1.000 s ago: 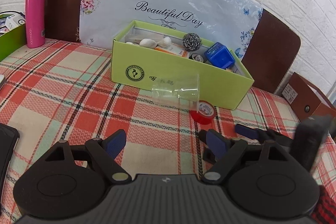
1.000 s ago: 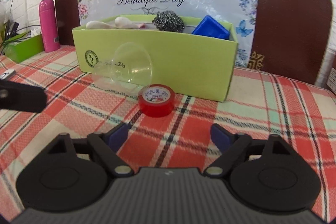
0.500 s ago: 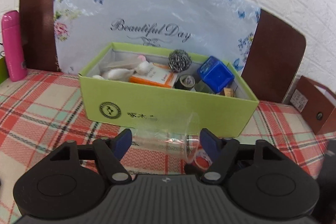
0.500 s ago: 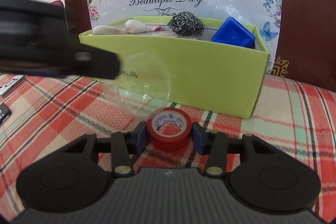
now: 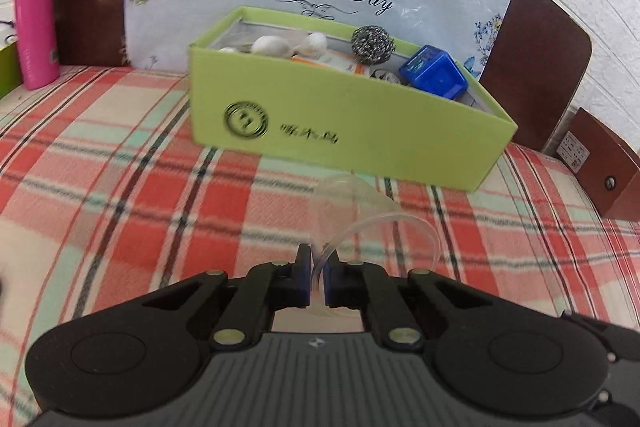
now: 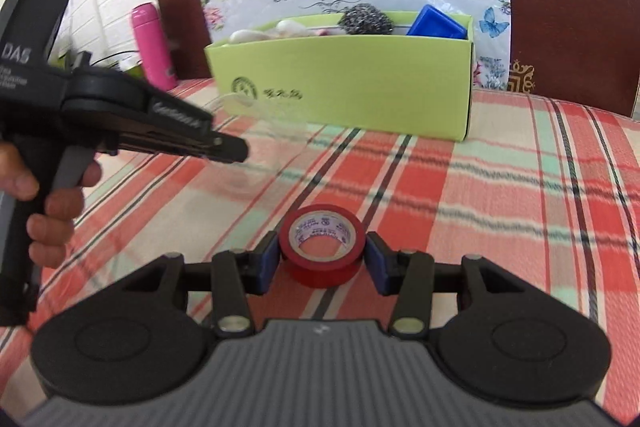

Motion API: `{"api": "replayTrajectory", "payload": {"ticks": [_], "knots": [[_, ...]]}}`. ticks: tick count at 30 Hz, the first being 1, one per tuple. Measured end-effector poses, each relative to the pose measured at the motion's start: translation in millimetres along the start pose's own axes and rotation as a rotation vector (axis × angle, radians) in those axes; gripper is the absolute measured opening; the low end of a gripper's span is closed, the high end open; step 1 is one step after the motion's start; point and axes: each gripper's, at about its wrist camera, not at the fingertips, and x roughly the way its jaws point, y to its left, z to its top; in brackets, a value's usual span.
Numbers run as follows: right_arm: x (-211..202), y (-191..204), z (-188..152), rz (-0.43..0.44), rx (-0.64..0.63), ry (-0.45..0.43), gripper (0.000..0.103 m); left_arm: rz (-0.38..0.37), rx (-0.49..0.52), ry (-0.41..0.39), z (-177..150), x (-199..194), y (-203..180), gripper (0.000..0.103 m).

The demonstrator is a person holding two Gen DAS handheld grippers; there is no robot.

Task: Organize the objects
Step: 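Grasp the red tape roll with the right gripper while left grasps clear cup, then drop the red tape and clear cup into the lime-green box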

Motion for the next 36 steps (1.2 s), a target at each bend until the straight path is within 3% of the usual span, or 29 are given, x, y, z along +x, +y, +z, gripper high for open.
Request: {"api": "replayTrajectory", "payload": {"ticks": [4, 13, 16, 20, 28, 36], "knots": [[-9, 7, -7, -0.011, -0.031, 0.008, 0.047, 0.019, 0.002, -0.017, -14, -16, 2, 0.007], [-9, 13, -7, -0.056, -0.034, 0.017, 0.052, 0.033, 0.014, 0.005, -17, -6, 0, 0.016], [-8, 16, -7, -0.064, -0.055, 0.022, 0.048, -0.009, -0.007, 0.015, -18, -9, 4, 0.006], [-10, 17, -5, -0.057, -0.070, 0.027, 0.045, -0.045, -0.008, -0.017, -12, -22, 4, 0.005], [-36, 9, 25, -0.075, -0.076, -0.082, 0.045, -0.147, 0.005, -0.155, 31, -57, -9, 0.005], [-36, -10, 82, -0.155, -0.107, -0.220, 0.045, -0.185, 0.061, -0.248, 89, -48, -41, 0.005]]}}
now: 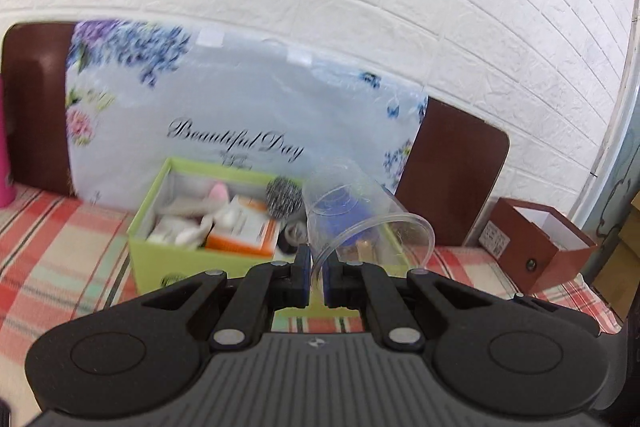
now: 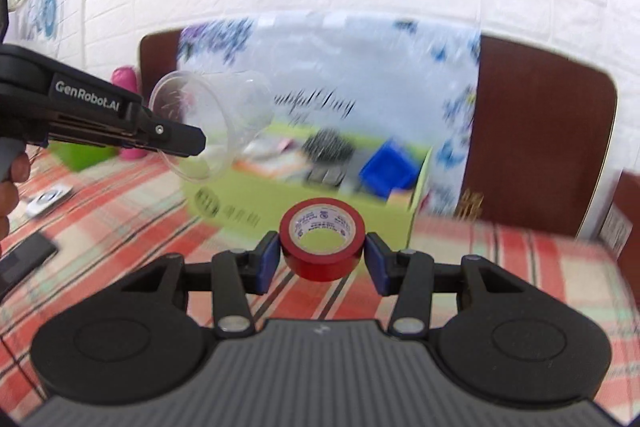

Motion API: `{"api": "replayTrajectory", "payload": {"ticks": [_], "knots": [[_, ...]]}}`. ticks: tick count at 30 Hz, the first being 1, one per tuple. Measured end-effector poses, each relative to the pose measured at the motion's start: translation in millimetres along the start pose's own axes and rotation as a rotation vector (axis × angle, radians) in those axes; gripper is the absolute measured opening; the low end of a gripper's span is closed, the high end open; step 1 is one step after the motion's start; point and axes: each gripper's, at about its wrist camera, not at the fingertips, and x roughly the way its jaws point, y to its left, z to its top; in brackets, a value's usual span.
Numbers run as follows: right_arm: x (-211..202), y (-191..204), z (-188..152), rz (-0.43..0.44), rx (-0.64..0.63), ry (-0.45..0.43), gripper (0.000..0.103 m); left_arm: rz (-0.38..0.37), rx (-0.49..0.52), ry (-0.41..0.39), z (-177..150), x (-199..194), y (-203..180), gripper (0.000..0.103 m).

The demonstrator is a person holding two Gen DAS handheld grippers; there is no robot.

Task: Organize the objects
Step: 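Drop the red tape and clear cup into the lime-green box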

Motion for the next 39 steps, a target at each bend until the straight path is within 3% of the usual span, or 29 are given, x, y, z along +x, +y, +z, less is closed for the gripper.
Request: {"api": "replayTrajectory", "payload": {"ticks": [7, 13, 14, 15, 17, 19, 21, 29, 32, 34, 39], "knots": [[40, -20, 32, -0.086, -0.019, -0.079, 0.045, 0.012, 0.017, -0.005, 29, 46, -2, 0.005], [86, -31, 37, -0.141, -0.049, -0.084, 0.046, 0.025, 0.064, 0.028, 32, 84, 3, 0.006], [95, -32, 34, -0.145, -0.057, -0.076, 0.058, 0.035, 0.082, 0.045, 28, 90, 4, 0.018], [100, -32, 30, -0.153, -0.065, -0.063, 0.075, 0.055, 0.091, 0.066, 22, 94, 6, 0.042], [100, -30, 20, -0.188, -0.076, -0.057, 0.083, 0.088, 0.077, 0.059, 9, 92, 14, 0.075], [91, -29, 10, -0.201, -0.086, -0.082, 0.090, 0.084, 0.048, 0.001, -3, 81, 21, 0.077], [82, -30, 2, -0.227, -0.069, -0.111, 0.103, 0.077, 0.037, 0.003, -8, 75, 23, 0.078], [63, -33, -11, -0.231, 0.041, -0.038, 0.103, 0.146, 0.021, -0.009, -11, 47, 18, 0.082], [49, -31, -10, -0.226, 0.073, -0.019, 0.103, 0.181, 0.012, -0.011, -11, 28, 16, 0.088], [38, -30, -8, -0.217, 0.099, -0.006, 0.103, 0.219, 0.006, 0.026, -12, 16, 13, 0.094], [9, -18, -9, -0.200, 0.152, 0.056, 0.103, 0.283, -0.012, 0.102, -27, -12, 9, 0.096]]}}
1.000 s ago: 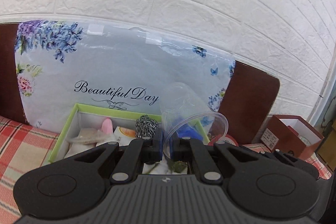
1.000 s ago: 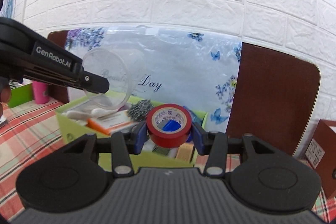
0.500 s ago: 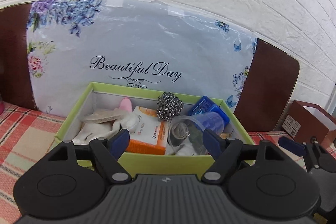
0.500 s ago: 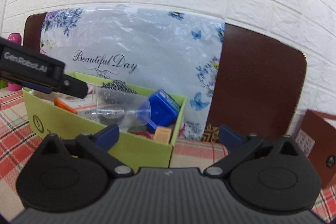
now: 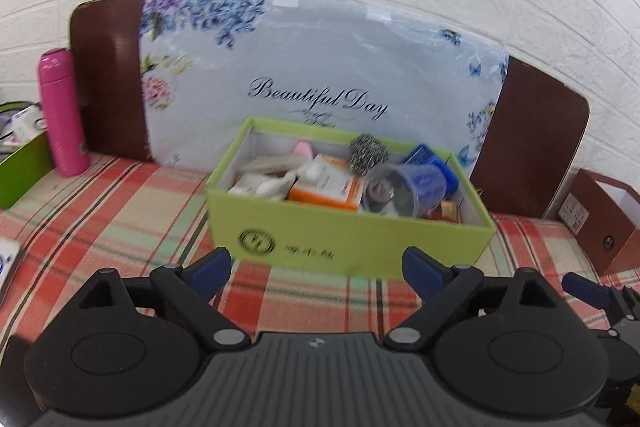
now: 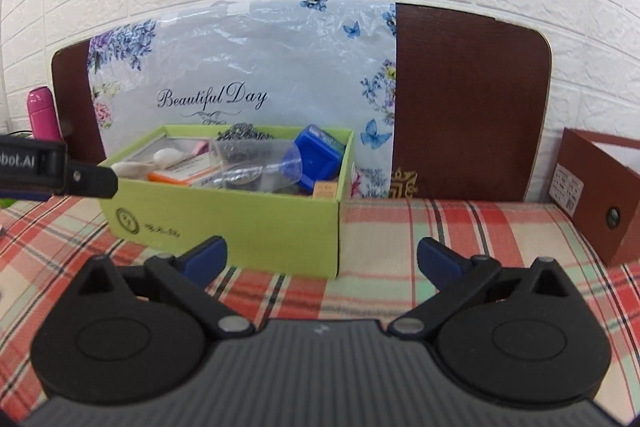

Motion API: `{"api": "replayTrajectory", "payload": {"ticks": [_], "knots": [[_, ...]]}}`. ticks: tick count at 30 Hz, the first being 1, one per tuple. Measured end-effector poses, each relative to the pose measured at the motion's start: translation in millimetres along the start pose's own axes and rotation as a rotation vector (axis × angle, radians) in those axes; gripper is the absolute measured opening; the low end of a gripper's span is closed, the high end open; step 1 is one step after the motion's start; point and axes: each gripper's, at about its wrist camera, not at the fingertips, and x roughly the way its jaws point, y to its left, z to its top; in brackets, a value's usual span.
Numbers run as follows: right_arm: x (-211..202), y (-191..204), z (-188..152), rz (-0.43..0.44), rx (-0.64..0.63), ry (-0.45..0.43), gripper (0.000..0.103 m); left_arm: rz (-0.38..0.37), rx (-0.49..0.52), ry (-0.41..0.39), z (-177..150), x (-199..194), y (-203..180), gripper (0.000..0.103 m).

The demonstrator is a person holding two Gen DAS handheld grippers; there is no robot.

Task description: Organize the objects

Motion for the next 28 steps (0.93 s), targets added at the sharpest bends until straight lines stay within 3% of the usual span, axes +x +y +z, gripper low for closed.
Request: {"api": "replayTrajectory", "payload": {"ticks": [6, 11, 15, 28], "knots": [[-29, 21, -26, -0.011, -0.006, 0.072, 0.103, 0.140, 0.098, 0.039, -31, -22, -7, 0.097], [-43, 33, -41, 0.005, -0.004, 0.092, 0.103, 0.159, 0.113, 0.043, -44, -37, -4, 0.097], [-54, 35, -39, -0.024, -0.006, 0.054, 0.103, 0.173, 0.118, 0.035, -48, -45, -2, 0.097], [-60, 36, -41, -0.061, -0.009, 0.049, 0.103, 0.148, 0.093, 0.019, -58, -50, 7, 0.097]]}}
